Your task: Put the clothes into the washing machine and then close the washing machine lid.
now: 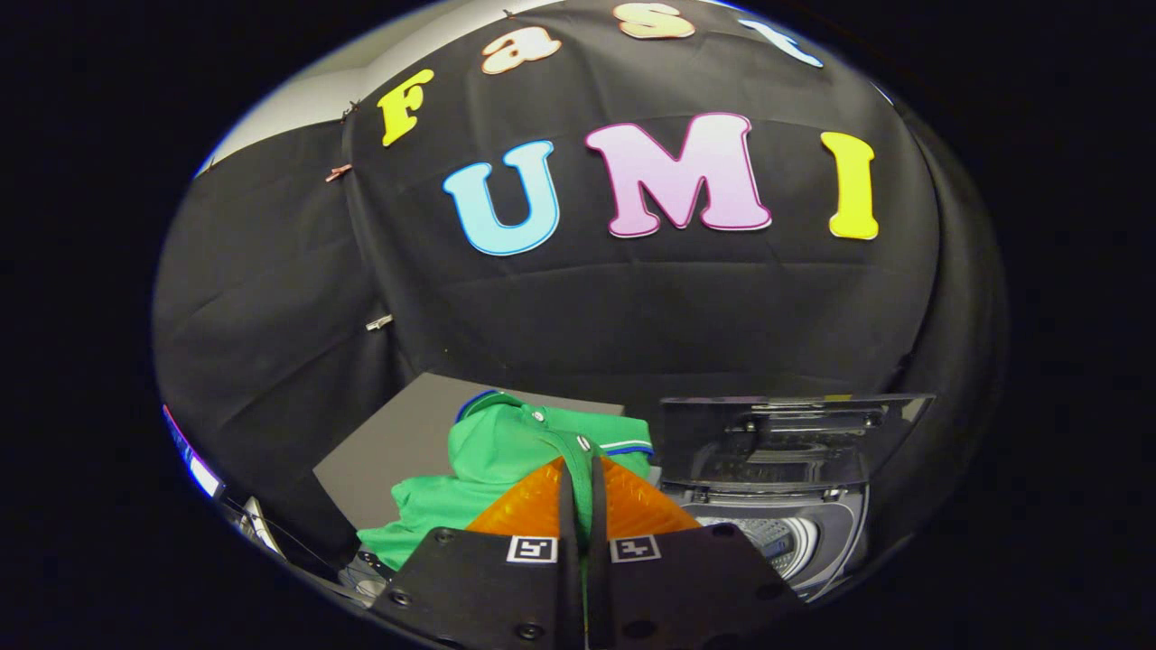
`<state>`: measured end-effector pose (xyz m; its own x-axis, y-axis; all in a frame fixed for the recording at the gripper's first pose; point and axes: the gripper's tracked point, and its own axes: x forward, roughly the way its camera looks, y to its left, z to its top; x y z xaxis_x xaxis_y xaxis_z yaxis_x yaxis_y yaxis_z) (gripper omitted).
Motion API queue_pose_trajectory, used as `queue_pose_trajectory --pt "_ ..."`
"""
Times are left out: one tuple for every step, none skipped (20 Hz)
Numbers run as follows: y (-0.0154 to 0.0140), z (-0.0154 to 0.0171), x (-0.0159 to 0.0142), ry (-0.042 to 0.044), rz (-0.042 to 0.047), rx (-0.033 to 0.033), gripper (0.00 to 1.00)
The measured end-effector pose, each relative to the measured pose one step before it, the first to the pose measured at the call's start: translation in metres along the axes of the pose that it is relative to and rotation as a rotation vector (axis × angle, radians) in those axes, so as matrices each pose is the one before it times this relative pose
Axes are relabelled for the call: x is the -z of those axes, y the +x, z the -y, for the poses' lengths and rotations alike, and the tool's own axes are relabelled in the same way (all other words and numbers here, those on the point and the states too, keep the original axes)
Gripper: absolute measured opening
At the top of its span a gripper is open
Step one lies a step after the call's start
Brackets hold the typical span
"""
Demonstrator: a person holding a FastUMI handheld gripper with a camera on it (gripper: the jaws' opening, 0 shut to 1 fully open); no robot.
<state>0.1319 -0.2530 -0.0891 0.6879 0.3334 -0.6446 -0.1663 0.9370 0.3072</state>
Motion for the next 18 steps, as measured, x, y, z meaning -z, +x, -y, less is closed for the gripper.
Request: queue_pose_trajectory --pt "-0.00142 0.01324 -0.00142 -0.00165 0.00330 0.00469 0.07" --pt "-0.00250 0.01218 -0.00184 -0.01335 0.00740 0.00401 0.07" --pt "-0.00271 0.01183 -0.00164 -0.02108 0.00788 0.00107 0.07" --pt "-0.00301 0.01142 -0.00065 -0.02036 0.00798 -0.00026 0.06" --pt "-0.00430 0.00977 -0.00050 -0.01465 0.00542 -0.00336 0.07" --pt "-0.00441 0.01040 0.00090 -0.01421 0.00353 -0.00319 0.07" --pt "-0.00335 0.01135 0.00073 -0.01424 0.00383 0.00126 0.07" --pt "-0.00282 0.01188 0.00092 -0.01165 0.00219 0.00657 0.07" --pt "-0.00082 0.01260 0.00045 -0.00655 0.00426 0.00947 0.07" --pt "0.00071 0.00859 0.00305 -0.00335 -0.00570 -0.00190 0.07" --pt "0.00089 0.00878 0.00888 -0.00258 -0.02110 0.00422 0.07" --pt "0.00305 0.01414 0.00631 -0.01140 -0.01238 0.02715 0.07" --pt "0.00599 0.01309 0.00631 -0.01652 -0.00595 0.01905 0.05" --pt "0.00396 0.00896 0.01031 -0.01357 -0.00893 0.01176 0.05" --pt "0.00616 0.00977 0.01020 -0.00589 -0.01902 0.01259 0.05" --pt "0.00378 0.00675 0.01031 0.00690 -0.02522 0.00757 0.05" --pt "0.00343 0.00585 0.00740 0.01598 -0.01863 0.00404 0.05" --pt "0.00210 0.00494 0.00267 0.01151 -0.00504 0.00453 0.05"
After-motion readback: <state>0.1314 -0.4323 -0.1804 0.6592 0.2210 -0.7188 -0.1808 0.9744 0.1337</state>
